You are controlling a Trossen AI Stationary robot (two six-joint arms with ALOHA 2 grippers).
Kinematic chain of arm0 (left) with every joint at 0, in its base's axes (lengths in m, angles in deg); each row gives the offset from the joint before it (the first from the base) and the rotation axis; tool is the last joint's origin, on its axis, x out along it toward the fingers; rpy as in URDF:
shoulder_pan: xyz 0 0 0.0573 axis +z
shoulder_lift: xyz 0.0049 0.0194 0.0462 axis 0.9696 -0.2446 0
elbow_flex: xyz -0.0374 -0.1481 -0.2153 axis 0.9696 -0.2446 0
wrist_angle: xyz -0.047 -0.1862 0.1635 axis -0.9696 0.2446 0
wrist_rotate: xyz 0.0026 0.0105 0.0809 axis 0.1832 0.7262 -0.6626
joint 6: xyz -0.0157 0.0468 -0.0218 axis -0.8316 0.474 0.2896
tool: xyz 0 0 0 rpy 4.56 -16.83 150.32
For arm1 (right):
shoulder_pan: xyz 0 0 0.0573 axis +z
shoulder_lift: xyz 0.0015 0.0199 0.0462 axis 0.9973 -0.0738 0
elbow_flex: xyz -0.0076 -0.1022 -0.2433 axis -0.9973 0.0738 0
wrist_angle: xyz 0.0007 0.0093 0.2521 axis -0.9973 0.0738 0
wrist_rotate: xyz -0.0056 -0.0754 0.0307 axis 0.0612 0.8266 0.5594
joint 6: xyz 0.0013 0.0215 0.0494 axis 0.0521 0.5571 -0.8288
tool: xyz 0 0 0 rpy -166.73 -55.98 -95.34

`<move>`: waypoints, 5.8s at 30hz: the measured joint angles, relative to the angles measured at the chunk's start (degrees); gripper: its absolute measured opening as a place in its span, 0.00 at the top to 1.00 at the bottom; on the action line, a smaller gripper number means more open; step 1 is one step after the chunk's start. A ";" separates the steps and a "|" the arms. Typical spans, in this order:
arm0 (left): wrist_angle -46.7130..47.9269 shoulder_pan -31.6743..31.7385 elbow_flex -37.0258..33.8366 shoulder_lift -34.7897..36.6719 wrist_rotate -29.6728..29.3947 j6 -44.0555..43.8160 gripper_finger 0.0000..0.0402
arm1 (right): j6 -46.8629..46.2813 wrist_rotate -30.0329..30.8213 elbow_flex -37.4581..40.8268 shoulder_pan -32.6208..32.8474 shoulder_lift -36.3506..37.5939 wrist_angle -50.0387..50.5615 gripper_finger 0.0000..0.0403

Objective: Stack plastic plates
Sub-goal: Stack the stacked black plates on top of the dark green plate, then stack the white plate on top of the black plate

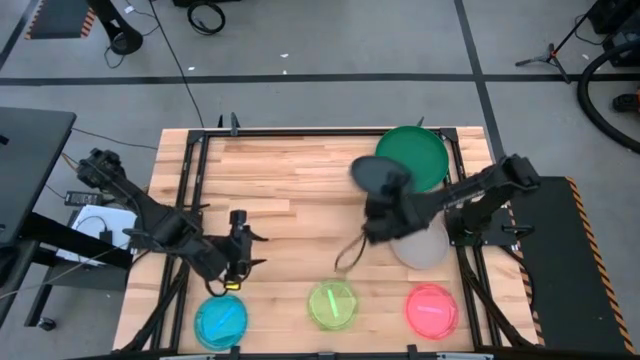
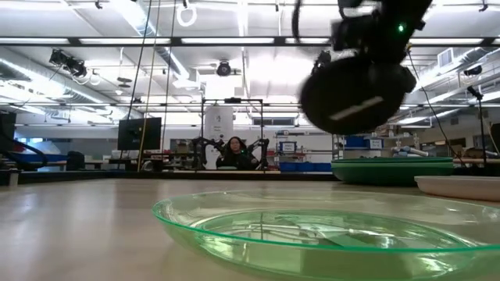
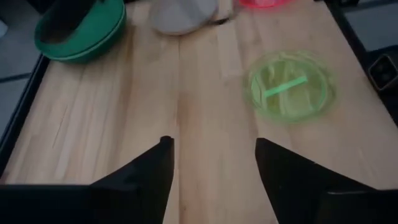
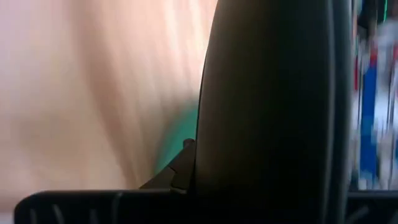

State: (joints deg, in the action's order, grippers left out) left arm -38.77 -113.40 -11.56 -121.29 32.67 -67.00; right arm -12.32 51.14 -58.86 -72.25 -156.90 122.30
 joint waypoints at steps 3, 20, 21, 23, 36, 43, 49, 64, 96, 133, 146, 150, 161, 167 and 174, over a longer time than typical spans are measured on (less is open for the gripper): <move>-2.27 -1.04 0.02 -0.31 -1.57 0.84 0.44 | -5.41 -1.95 2.77 -4.63 1.61 6.60 0.80; -3.55 -1.88 -0.01 -0.48 -1.81 1.94 0.45 | 9.89 0.28 15.82 -25.89 2.75 -10.09 0.80; -3.55 -1.88 -0.01 -0.48 -1.79 1.94 0.45 | 11.59 0.48 16.15 -27.16 2.76 -11.23 0.80; -3.55 -1.88 -0.01 -0.48 -1.81 1.94 0.45 | 14.78 0.41 16.88 -29.53 2.74 -13.75 0.80; -3.55 -1.88 -0.01 -0.48 -1.79 1.89 0.45 | 26.52 -1.34 19.34 -39.63 2.74 -23.85 0.66; -3.55 -1.88 -0.01 -0.48 -1.77 1.89 0.45 | 32.54 -3.71 19.34 -39.83 2.74 -28.33 0.65; -3.51 -1.88 -0.01 -0.48 -1.75 1.59 0.45 | 32.58 -5.14 19.34 -39.91 2.74 -28.43 0.62; -7.06 -1.87 -0.01 -0.42 -1.75 5.14 0.45 | 24.98 -16.15 18.87 -38.01 9.08 -21.16 0.25; -7.54 -6.88 -0.01 -0.46 -1.72 1.67 0.45 | -26.88 -15.46 15.76 -59.50 2.19 -39.77 0.57; -15.86 -7.85 -0.01 -0.50 -6.71 8.21 0.45 | -31.95 -26.06 15.76 -13.15 16.39 -16.97 0.67; -18.56 -2.24 -0.01 -0.52 -2.00 15.42 0.45 | -54.88 -40.14 8.72 6.53 -1.41 -14.55 0.67; -16.88 -1.97 -0.01 -0.52 0.51 14.78 0.45 | -54.82 -42.28 7.38 5.70 -4.53 -14.73 0.67; -14.24 -5.46 -0.01 -0.52 1.57 7.91 0.45 | -51.56 -48.38 7.25 5.29 -13.77 -15.23 0.68; -14.28 -6.83 -0.01 -0.52 1.53 8.36 0.45 | -46.46 -49.63 7.42 4.73 -12.60 -16.57 0.86; -14.91 -6.26 0.02 -1.09 1.45 7.62 0.45 | -36.29 -49.79 7.45 4.19 -5.47 -15.81 0.96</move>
State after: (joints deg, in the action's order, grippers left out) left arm -53.67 -119.66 -11.55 -122.38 34.12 -59.38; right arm -48.60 1.35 -51.41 -68.06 -162.37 106.48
